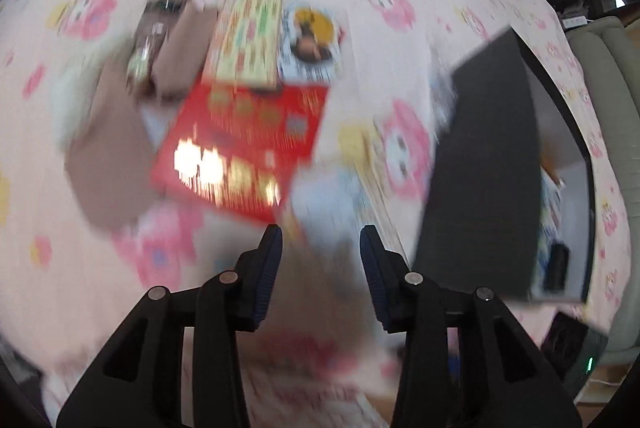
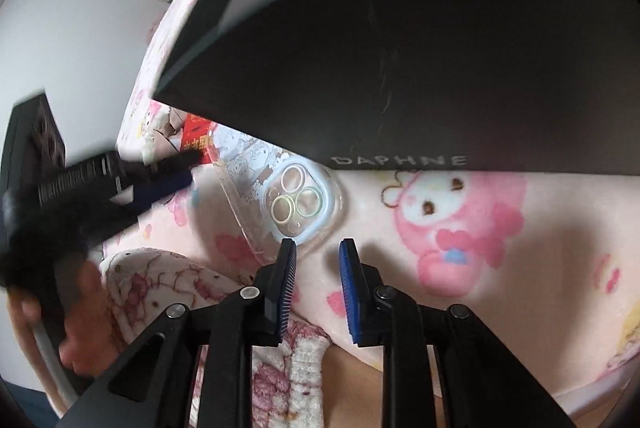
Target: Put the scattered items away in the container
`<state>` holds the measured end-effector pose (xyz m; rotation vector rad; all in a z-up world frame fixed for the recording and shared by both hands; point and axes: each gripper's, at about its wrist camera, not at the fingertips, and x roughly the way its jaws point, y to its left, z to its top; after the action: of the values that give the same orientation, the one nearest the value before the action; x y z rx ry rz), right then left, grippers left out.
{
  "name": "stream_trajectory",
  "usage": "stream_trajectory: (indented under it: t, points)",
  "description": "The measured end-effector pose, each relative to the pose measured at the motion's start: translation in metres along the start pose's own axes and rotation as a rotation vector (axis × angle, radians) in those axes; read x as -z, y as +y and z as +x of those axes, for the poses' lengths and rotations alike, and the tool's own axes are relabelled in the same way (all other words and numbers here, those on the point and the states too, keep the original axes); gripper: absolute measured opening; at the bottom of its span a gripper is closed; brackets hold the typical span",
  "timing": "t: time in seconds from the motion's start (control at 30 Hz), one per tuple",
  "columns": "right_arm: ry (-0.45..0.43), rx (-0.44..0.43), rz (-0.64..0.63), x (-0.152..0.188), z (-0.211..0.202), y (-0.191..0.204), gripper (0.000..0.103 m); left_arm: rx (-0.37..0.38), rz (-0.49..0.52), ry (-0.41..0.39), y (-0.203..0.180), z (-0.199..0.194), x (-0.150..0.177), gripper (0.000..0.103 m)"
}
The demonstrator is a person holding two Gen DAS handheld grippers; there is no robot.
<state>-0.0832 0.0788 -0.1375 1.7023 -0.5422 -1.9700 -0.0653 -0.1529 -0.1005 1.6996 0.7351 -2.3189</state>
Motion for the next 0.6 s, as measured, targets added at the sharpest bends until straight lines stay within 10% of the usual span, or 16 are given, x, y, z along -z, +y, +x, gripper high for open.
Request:
stream_trajectory:
  t: [0.2, 0.6]
  points:
    - [0.009, -0.010, -0.024, -0.002, 0.015, 0.007, 0.019, 0.009, -0.001, 0.046, 0.002, 0.030, -0.036, 0.041]
    - [-0.018, 0.067, -0.022, 0.010, -0.001, -0.005, 0.020, 0.006, 0.068, 0.139, -0.008, 0.013, 0.017, 0.048]
